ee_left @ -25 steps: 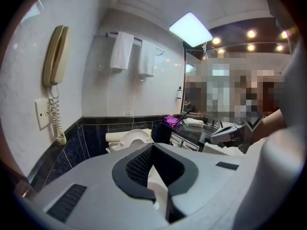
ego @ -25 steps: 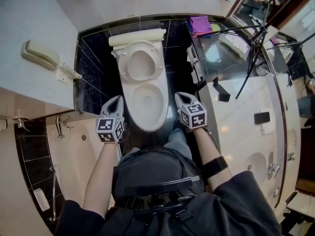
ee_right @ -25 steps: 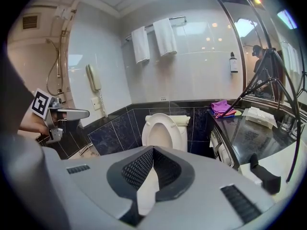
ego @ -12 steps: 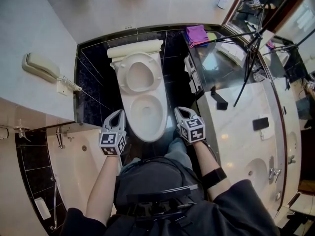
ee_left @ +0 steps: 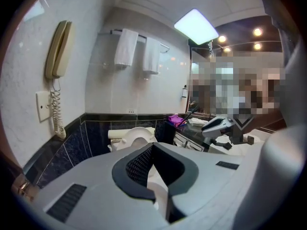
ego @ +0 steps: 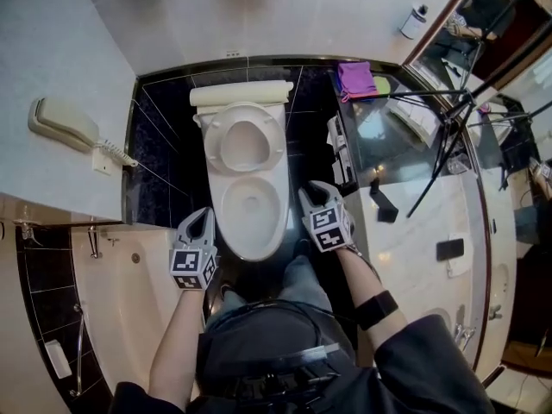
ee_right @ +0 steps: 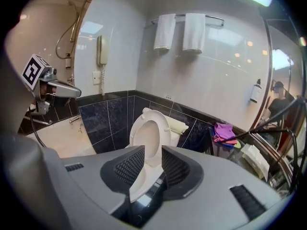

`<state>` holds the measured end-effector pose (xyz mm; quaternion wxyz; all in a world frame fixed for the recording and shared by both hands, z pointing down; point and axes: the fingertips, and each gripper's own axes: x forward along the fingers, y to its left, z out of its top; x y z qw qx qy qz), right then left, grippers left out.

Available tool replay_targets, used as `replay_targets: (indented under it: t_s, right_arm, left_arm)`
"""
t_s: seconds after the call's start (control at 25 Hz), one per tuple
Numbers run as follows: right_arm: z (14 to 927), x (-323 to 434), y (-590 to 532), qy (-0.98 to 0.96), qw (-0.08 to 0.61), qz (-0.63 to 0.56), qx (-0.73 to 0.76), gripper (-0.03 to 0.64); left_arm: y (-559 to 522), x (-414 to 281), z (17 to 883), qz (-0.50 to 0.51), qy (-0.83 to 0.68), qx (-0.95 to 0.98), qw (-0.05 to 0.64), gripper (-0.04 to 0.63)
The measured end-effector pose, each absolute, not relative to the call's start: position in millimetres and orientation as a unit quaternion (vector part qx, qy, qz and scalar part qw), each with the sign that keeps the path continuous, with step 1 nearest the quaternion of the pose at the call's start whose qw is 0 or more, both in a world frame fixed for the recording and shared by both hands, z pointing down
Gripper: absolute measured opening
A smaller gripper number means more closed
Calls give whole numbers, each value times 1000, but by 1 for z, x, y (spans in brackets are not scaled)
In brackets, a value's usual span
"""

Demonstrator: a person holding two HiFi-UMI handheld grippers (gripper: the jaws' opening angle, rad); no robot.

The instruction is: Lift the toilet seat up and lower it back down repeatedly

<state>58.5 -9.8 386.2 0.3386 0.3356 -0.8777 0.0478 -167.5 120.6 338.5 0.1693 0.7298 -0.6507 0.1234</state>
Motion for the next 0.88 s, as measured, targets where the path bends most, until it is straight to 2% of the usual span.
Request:
replay_targets:
  t_s: [0.2,0.36,0.88]
  right_arm:
    - [390,26,-72,-886,355,5,298,206]
    - [404,-4,-126,-889,364,-28,277,235]
    - [496,-89,-253,-887,390,-93,229,235]
  left_arm:
    - [98,-168,349,128,-668,711,176,-3]
    - [74,-166,361,135,-677,702,177,-3]
    - [12,-168,430,142,-708,661,204,-2]
